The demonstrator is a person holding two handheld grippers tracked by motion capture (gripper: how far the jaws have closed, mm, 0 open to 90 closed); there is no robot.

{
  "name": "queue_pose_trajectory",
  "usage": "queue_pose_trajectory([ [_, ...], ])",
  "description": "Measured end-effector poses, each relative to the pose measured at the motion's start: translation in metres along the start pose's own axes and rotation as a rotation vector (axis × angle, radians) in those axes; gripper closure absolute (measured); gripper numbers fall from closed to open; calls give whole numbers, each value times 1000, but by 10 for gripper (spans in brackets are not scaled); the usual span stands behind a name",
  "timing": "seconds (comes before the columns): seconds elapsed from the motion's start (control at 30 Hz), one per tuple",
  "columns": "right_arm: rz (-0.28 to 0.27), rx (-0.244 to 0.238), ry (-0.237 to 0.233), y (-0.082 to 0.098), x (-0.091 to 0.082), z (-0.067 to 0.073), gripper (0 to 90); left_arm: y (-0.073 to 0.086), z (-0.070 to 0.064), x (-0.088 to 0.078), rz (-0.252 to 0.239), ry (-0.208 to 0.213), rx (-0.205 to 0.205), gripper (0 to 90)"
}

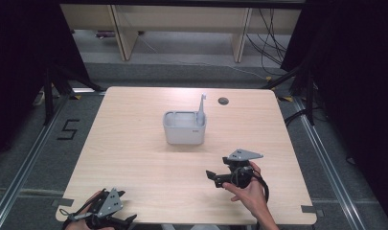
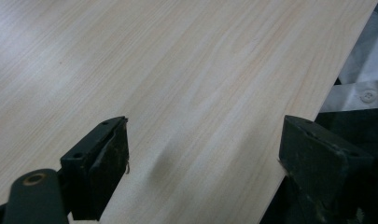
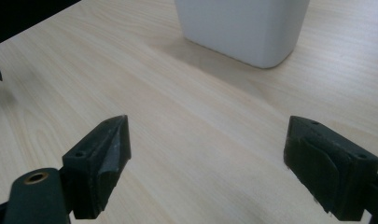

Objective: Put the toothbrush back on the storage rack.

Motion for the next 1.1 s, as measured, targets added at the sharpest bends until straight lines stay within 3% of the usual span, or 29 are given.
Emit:
queue_pose_trajectory([
  [0.1,10,-6,-10,4,0,1,156,0,0,0,1,7,2,157],
  [0.17,28,15,10,7,-1,3,156,0,-2,1,-16,4,-30,157],
  [0.2,26,19,2,10,-1,4,156,0,0,0,2,1,4,157],
  [0.23,26,19,2,10,-1,4,156,0,0,0,2,1,8,157],
  [0.27,26,-14,-1,11,-1,2,156,0,1,0,5,5,11,157],
  [0.3,36,1,-7,13,-1,3,157,0,0,0,-3,2,-12,157],
  [0.37,34,-12,15,15,-3,3,157,0,-1,0,-8,1,-13,157],
  [0.4,42,16,10,17,-4,5,157,0,0,0,-1,4,1,157],
  [0.5,41,-16,2,19,-5,4,157,0,0,0,0,0,-1,157],
  [0.57,46,9,8,21,-7,6,157,0,-1,0,-7,2,-14,157],
  [0.6,56,0,-1,23,-8,6,157,0,-1,0,-7,2,-14,157],
  [0.63,48,32,-14,24,-7,9,157,0,0,0,-6,1,-13,157],
  [0.67,49,-10,-8,25,-8,6,157,0,1,0,-2,0,-2,157],
  [0.7,52,21,-9,26,-9,9,157,0,0,0,-7,0,-11,157],
  [0.73,55,-14,-4,27,-10,7,156,0,0,0,-7,1,-13,157],
  [0.77,64,26,-11,30,-11,11,157,0,0,0,-7,2,-11,157],
  [0.83,74,33,-13,33,-12,12,157,1,2,-1,14,7,35,157],
  [0.87,74,33,-13,33,-12,12,157,0,1,0,5,0,5,157],
  [0.9,76,-5,-10,34,-13,10,157,0,0,0,-2,-2,0,157],
  [0.93,83,16,-22,36,-13,11,157,0,1,-1,7,4,22,157],
  [1.0,97,47,-10,40,-14,15,157,1,1,-1,11,7,25,157],
  [1.03,109,1,-18,41,-15,12,157,1,2,-1,12,7,30,157],
  [1.07,108,14,-29,42,-13,13,157,1,2,-1,12,5,30,157],
  [1.1,121,-14,-3,43,-16,13,157,1,3,-1,22,0,49,157],
])
Point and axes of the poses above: each handheld gripper's, and its own axes: x roughly forward along the jaws, y roughly out of its underside, z roughly to its left, the point moved 3 cm from there along x, roughly forward along the jaws, and after that the axes turned 15 degrees about -y, right-handed, at the moved point
